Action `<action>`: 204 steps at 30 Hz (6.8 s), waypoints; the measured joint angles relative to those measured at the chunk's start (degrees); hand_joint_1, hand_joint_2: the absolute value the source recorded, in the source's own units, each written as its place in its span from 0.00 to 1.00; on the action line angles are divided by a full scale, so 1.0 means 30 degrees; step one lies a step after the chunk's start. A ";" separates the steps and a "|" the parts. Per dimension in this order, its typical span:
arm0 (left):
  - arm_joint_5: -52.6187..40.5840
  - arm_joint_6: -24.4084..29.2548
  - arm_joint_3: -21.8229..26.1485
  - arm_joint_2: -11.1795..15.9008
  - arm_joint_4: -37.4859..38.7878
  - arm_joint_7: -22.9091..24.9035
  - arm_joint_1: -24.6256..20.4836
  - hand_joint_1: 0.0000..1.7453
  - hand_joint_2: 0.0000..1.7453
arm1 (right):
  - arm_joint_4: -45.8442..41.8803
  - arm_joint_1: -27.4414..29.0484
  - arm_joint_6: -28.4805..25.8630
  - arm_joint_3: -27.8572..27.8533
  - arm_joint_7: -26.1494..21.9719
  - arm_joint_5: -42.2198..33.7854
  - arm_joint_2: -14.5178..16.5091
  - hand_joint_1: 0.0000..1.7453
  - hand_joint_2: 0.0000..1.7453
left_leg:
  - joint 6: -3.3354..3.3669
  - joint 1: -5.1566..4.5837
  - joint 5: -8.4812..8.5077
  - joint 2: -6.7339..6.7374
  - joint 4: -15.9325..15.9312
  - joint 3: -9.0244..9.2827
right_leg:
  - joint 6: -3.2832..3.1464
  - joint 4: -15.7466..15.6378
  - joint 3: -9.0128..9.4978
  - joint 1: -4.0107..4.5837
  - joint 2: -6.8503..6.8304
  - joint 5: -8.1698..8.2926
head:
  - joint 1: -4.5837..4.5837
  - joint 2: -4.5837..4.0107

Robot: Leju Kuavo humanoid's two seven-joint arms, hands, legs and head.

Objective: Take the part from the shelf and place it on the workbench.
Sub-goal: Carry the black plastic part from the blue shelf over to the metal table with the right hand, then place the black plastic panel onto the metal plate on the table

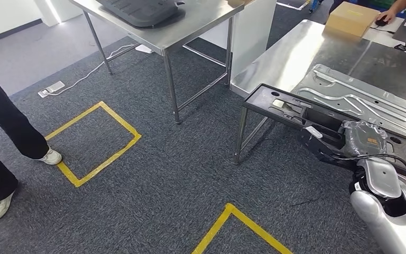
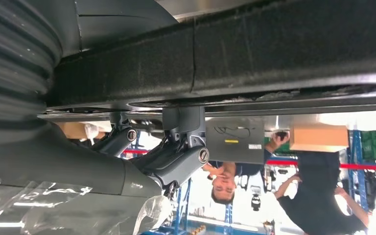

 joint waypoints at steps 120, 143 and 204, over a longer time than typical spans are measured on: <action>-0.0040 0.0364 -0.0155 -0.0027 -0.0009 0.1803 -0.0253 0.00 1.00 | 0.1067 -0.4229 -0.2401 0.4517 0.0000 -0.1093 0.1574 1.00 1.00 | -0.1007 0.0535 0.0098 0.1507 -0.0059 -0.0179 | 0.0961 0.0119 0.0194 -0.0660 -0.2584 -0.0387 | 0.0022 0.0000; -0.0040 0.0364 -0.0168 -0.0096 -0.0007 0.1778 -0.0331 0.00 1.00 | 0.1224 -0.4593 -0.2574 0.4741 0.0000 -0.1144 0.1546 1.00 1.00 | -0.0018 0.0222 0.0812 0.1283 -0.0048 -0.0895 | 0.0311 0.4991 -0.1303 0.0008 -0.2154 -0.3580 | 0.0033 0.0000; -0.0051 0.0373 -0.0166 -0.0012 -0.0007 0.1756 -0.0307 0.00 1.00 | 0.1505 -0.4768 -0.2973 0.5334 -0.0329 -0.0800 0.1544 1.00 1.00 | 0.0397 -0.0100 0.0757 0.1180 -0.0039 -0.0873 | 0.0270 0.5067 -0.1124 0.0064 -0.2133 -0.3854 | 0.0038 0.0000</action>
